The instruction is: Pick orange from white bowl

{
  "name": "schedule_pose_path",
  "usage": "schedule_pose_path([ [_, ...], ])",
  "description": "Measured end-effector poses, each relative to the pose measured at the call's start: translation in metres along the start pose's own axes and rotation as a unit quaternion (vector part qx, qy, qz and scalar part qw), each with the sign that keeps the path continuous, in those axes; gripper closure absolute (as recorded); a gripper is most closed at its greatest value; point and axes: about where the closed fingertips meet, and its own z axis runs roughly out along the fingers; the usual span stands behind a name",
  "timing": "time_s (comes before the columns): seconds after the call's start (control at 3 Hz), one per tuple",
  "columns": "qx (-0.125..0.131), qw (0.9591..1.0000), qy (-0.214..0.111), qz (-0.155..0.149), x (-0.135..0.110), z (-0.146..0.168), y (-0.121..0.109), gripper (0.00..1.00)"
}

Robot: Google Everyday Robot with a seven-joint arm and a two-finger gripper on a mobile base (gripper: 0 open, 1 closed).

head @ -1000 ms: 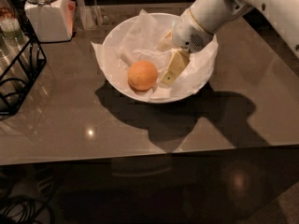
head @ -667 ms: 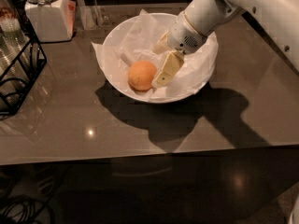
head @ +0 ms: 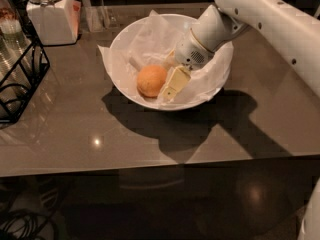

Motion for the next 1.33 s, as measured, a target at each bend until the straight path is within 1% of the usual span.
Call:
schedule_pose_path([
  [0.33,-0.020,0.9997,-0.013,0.009,-0.0125,0.0232,-0.0025,0.25],
  [0.67,-0.019,0.9997,-0.014,0.009,-0.0163,0.0245,-0.0026,0.27],
  [1.0,-0.017,0.9997,-0.015,0.010,-0.0174,0.0247,-0.0030,0.46],
  [1.33,-0.015,0.9997,-0.016,0.012,-0.0180,0.0241,-0.0038,0.69],
])
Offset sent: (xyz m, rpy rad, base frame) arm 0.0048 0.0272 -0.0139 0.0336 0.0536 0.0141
